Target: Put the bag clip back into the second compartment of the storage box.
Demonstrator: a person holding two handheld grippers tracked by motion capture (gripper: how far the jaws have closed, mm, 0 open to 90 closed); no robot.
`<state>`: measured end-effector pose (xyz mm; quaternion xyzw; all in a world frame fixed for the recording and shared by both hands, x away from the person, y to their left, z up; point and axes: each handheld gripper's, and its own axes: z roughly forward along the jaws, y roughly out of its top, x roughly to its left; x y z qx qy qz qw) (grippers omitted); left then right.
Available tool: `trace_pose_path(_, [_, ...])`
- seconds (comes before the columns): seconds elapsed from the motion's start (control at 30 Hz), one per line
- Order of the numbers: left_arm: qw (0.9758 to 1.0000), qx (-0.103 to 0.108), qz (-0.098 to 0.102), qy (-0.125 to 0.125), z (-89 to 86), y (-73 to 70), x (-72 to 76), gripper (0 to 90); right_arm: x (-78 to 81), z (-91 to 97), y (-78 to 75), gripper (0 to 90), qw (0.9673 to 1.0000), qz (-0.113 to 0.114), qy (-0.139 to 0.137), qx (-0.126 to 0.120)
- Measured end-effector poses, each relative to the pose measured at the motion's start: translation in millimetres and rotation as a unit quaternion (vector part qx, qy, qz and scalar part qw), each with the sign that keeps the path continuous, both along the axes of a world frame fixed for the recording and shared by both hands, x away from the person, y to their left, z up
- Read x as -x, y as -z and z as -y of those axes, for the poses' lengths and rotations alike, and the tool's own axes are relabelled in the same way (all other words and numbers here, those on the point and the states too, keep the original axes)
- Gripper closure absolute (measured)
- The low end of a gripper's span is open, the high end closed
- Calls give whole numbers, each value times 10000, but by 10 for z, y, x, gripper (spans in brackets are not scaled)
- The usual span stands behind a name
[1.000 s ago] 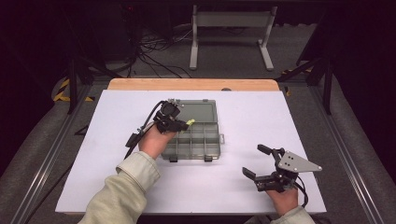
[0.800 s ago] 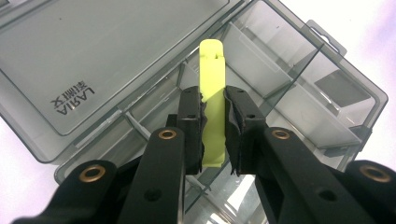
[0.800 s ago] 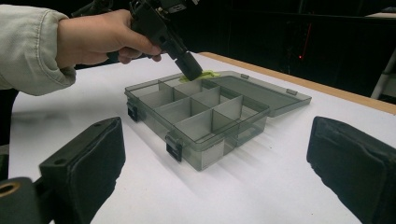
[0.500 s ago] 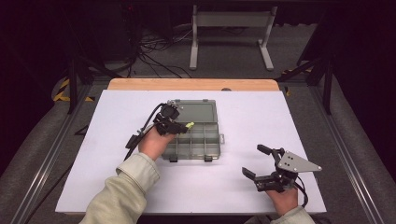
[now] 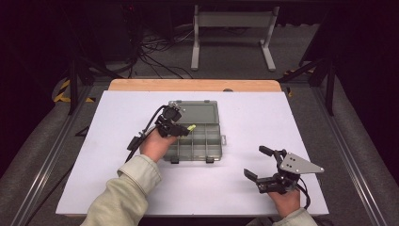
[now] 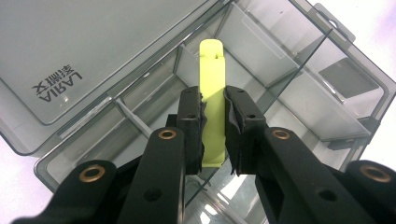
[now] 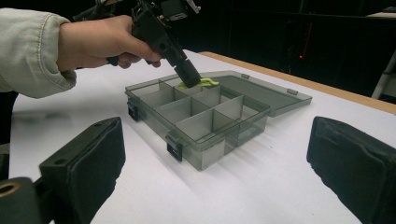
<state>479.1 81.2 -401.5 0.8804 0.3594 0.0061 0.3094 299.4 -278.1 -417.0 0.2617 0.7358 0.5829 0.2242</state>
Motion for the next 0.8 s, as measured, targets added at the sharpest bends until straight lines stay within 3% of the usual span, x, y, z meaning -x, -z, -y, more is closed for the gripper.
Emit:
trace_pose_path(0.3, [10000,10,5,-41,-12,-4,-2,765,-2,-1,1,51,10000,-3,-20,2])
trace_pose_path(0.4, [9999,43,-29,-87,-21,-13,-5,692,0,0,1,51,10000,-21,-14,-2])
trace_pose_path(0.57, [9998,120,86,-109,-34,-65,15,571,0,-1,1,51,10000,-22,-14,-4])
trace_pose_path(0.63, [9996,153,193,-131,-40,-115,40,541,0,-2,2,51,10000,-21,-13,-4])
trace_pose_path(0.67, [9995,167,245,-128,-41,-142,54,466,1,-2,1,51,10000,-20,-6,7])
trace_pose_path(0.7, [9993,187,301,-144,-41,-169,70,466,2,-2,1,51,10000,-20,2,11])
trace_pose_path(0.8, [9985,333,427,-96,-62,-257,117,335,-3,-1,2,50,10000,-24,2,-5])
